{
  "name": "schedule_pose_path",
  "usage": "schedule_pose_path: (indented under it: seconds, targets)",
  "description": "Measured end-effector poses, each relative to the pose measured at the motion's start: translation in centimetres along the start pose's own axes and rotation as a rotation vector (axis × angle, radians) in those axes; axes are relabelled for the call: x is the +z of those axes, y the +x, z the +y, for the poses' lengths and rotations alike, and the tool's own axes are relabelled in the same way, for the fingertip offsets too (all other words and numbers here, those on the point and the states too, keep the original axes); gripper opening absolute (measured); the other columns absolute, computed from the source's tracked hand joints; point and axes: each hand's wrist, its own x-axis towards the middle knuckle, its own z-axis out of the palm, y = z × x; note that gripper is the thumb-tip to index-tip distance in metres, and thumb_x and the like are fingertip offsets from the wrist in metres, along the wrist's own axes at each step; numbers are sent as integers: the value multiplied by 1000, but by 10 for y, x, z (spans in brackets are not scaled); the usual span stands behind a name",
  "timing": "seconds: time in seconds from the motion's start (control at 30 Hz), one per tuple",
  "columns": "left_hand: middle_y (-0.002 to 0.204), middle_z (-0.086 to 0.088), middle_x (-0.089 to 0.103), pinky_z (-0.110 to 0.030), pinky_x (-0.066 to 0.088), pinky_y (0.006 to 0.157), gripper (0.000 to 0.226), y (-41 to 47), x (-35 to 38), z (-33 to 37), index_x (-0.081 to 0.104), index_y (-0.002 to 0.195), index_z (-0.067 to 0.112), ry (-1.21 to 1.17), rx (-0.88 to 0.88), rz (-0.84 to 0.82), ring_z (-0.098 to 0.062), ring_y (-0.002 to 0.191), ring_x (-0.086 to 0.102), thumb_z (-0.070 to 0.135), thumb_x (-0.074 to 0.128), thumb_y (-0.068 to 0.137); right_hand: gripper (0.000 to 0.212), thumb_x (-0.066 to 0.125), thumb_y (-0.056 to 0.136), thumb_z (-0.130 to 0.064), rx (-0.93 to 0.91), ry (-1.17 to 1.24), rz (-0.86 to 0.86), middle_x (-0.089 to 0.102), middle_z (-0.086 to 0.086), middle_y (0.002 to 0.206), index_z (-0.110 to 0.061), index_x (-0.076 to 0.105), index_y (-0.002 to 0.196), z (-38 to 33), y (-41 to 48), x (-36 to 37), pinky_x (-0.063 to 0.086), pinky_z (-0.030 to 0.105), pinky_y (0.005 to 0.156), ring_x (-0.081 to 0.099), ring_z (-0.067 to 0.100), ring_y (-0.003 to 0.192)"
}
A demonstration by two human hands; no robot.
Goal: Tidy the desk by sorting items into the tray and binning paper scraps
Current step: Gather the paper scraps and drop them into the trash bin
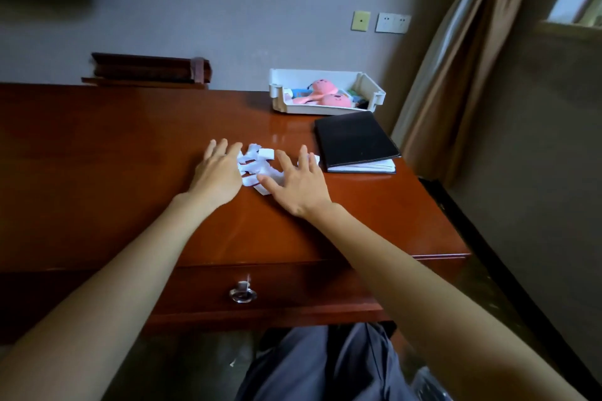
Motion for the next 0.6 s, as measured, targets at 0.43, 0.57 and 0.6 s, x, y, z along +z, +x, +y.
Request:
schedule_pose_path:
  seconds: [0.43,0.57,0.6]
  targets:
    - [144,-3,44,-35,30,109,42,22,2,-20,49,133,17,-41,104,14,-27,129,39,14,35,94,33,41,92,-19,-67,59,48,57,13,123,-15,65,114,8,26,-2,45,37,92,54,32,112]
    - [157,1,16,-40,16,117,54,32,2,-14,24,146,28,-48,135,-154,-19,146,7,20,35,93,40,47,90,-23,-39,92,116,38,15,142,-8,47,127,7,27,-7,37,40,102,39,34,128]
    - [159,5,6,-42,10,118,58,35,2,-13,17,147,32,-42,144,-212,-16,147,-2,22,34,93,46,48,90,-27,-38,103,105,30,15,149,-9,41,132,6,29,-6,31,42,109,29,33,137]
